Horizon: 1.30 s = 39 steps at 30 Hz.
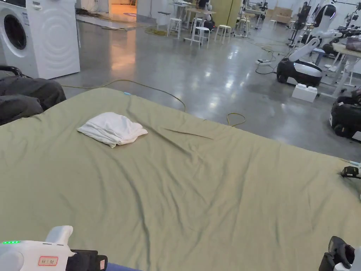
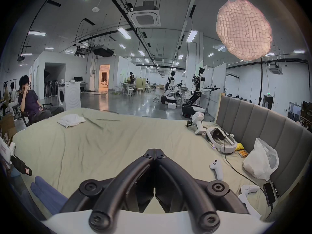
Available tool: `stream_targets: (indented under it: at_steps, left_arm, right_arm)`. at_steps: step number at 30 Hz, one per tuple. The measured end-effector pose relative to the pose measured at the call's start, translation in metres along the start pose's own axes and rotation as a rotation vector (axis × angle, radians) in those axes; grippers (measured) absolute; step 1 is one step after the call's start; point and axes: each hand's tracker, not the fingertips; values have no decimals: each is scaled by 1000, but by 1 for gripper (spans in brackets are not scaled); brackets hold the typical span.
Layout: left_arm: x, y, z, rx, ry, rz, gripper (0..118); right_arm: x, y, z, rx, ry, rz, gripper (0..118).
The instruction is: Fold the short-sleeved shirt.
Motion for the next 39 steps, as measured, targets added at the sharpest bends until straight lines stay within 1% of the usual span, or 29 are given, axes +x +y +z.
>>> stream_targets:
  at_steps: [2,3,5,8,10,12,14,15,17,18,19,20,21,22,23,25,29,33,39]
  left_arm:
    - [-18,-2,-10,-38,-60,61,72]
    - [-12,-5,-11,-59,-104,98,72]
    - [-21,-6,-22,-106,-174,166,73]
    - [-35,-5,-30,-67,-311,203,74]
    - [-39,-1,-37,-98,-379,264,73]
    - [-37,-4,-44,-162,-468,277,73]
    - [-29,-7,-55,-223,-515,249,73]
    - [-27,-7,-61,-229,-515,212,73]
    - [-20,-5,-65,-228,-507,216,69]
    - [-18,-4,-66,-237,-502,225,65]
    - [-25,-2,-66,-240,-493,226,55]
    - [-27,-3,-67,-250,-439,204,29]
    - [-24,-4,-69,-254,-368,163,15]
    - [-24,-7,-70,-261,-360,163,14]
    - [-28,-6,-69,-245,-417,205,13]
    - [-23,-6,-63,-226,-403,217,13]
    - [-19,0,-51,-200,-384,177,12]
    - [1,11,-21,-158,-376,136,12]
    - [4,36,34,-85,-258,103,12]
  right_arm:
    - [-1,-4,-1,-19,3,3,0]
    - [-2,-6,-1,-29,7,4,0]
    - [-2,-10,-2,-47,7,4,0]
    - [-1,-15,-2,-74,5,4,0]
    - [0,-18,-1,-87,4,0,0]
    - [0,-20,-1,-101,0,-4,0]
    - [1,-22,-1,-109,1,-8,0]
    - [1,-23,-1,-113,0,-8,0]
    - [0,-24,-1,-121,-2,-10,0]
    - [0,-25,-1,-125,-1,-11,0]
    - [-1,-25,-1,-128,0,-11,0]
    - [-2,-25,-2,-131,0,-10,0]
    - [-3,-25,-3,-134,3,-10,0]
    - [-4,-25,-2,-136,6,-9,0]
    - [-5,-24,-3,-138,9,-7,0]
    - [-6,-23,-3,-139,14,-1,0]
    - [-6,-20,-4,-130,19,2,0]
    - [-4,-14,-3,-116,21,0,0]
    - [6,-8,-2,-79,22,-1,0]
